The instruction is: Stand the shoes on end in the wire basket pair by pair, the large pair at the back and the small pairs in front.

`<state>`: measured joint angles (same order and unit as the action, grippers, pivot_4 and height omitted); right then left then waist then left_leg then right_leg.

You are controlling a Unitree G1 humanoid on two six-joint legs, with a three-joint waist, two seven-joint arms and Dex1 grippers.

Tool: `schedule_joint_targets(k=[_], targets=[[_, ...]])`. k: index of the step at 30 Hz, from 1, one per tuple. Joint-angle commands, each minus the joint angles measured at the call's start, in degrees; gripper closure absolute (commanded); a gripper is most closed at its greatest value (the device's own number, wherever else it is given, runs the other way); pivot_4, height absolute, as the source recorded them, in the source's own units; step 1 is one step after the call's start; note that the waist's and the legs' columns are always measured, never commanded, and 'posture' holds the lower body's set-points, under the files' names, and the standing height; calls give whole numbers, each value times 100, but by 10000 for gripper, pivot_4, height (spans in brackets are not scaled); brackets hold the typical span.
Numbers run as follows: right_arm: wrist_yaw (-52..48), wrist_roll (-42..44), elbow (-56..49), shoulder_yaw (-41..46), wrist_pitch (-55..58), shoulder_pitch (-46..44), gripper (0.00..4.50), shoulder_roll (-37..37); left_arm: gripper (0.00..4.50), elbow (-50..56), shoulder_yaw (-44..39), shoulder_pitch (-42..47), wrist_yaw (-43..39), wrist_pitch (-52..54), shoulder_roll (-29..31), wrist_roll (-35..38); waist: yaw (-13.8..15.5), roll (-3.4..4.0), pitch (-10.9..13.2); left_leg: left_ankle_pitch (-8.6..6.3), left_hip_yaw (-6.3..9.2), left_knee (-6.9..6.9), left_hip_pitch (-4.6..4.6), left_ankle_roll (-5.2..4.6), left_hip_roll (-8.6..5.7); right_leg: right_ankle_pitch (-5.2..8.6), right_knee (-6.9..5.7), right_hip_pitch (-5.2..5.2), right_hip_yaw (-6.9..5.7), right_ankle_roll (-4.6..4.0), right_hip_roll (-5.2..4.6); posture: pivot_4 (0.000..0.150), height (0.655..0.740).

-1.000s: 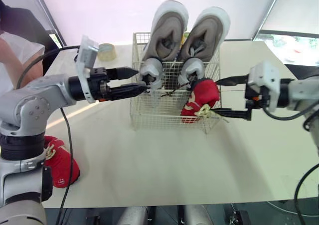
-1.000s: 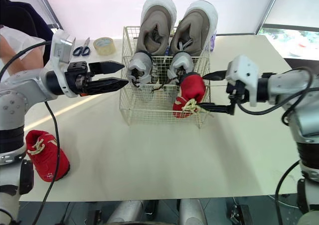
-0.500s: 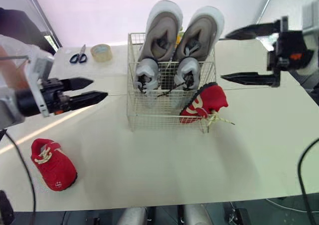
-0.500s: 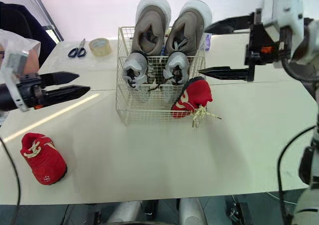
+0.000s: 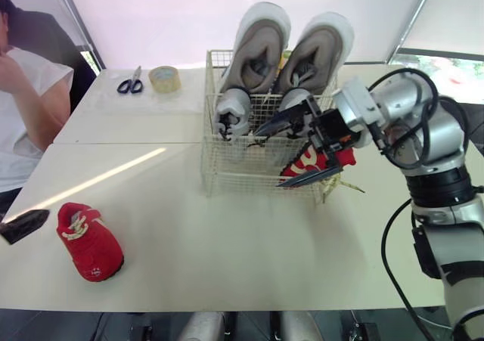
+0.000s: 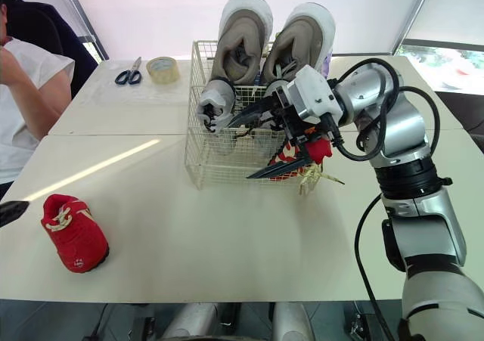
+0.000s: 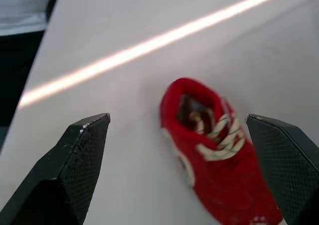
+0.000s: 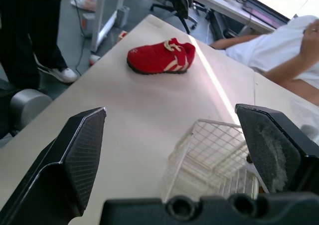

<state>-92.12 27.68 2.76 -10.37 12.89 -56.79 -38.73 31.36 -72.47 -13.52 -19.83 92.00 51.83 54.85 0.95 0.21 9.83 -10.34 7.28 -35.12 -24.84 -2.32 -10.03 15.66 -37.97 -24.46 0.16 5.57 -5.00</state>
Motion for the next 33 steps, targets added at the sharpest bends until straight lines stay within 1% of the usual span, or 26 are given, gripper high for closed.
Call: schedule_joint_targets(k=[1,8,10,13,16,21,24,28,30,31,32,33], targets=[[-35,17,-26,158,-33,-189,103,-25,0,-260,-48,315,405,50,-297,-375,-4,-7,-4,0,-1,0,4,0,0,0,0,3,0,0,0,1500,7400],[113,94,-424,314,330,-58,103,-302,0,-955,1034,1256,593,-238,-584,-888,-22,-15,-8,-1,-2,3,19,0,0,0,-1,12,2,1,2,1500,7400],[199,130,-608,391,483,26,103,-435,0,-1130,1391,1403,585,-376,-622,-1035,-20,-16,-9,-1,-2,6,19,1,0,-2,-1,9,2,3,1,1500,7400],[330,156,-873,513,694,151,103,-632,0,-1440,1812,1384,609,-665,-677,-1361,-32,-16,-9,-1,-4,15,19,1,0,-2,2,7,4,4,-1,1500,7400],[476,212,-1098,620,891,258,103,-775,0,-1868,2068,1355,619,-1034,-736,-1676,-48,-16,-9,-2,-11,27,19,1,0,-3,4,2,15,5,-1,1500,7400],[689,251,-1389,761,1132,403,103,-928,0,-2636,2689,1422,500,-1683,-829,-2065,-26,-16,-9,-2,-14,30,20,0,3,-1,5,1,17,2,-1,1500,7400],[815,288,-1512,816,1248,428,0,-994,8877,-3045,3080,1571,440,-1983,-879,-2231,-14,-13,-11,-2,-17,28,21,-2,3,0,8,4,18,1,-1,1500,7400],[901,312,-1622,871,1349,461,0,-1114,27702,-3358,3423,1731,315,-2321,-969,-2305,-8,29,-34,-2,-17,33,35,-1,3,1,6,13,18,-1,-4,1500,7400],[943,323,-1649,885,1380,462,0,-1157,35874,-3371,3482,1845,259,-2380,-988,-2258,-9,51,-46,-3,-22,38,38,-2,12,4,5,15,18,-5,-4,1500,7400],[959,319,-1657,884,1383,464,0,-1180,41163,-3300,3497,1915,213,-2365,-978,-2191,-15,57,-50,-3,-46,40,37,-2,34,9,4,16,16,-13,-4,1500,7400],[966,317,-1657,885,1378,469,0,-1200,44901,-3242,3506,1955,186,-2352,-975,-2144,-20,60,-51,-3,-81,41,37,-2,66,9,2,19,10,-15,-4,1500,7400],[972,320,-1662,884,1381,474,0,-1218,44901,-3123,3489,2019,144,-2371,-980,-2069,-23,60,-51,-3,-99,42,37,-2,83,8,2,21,5,-19,-5,1500,7400]])
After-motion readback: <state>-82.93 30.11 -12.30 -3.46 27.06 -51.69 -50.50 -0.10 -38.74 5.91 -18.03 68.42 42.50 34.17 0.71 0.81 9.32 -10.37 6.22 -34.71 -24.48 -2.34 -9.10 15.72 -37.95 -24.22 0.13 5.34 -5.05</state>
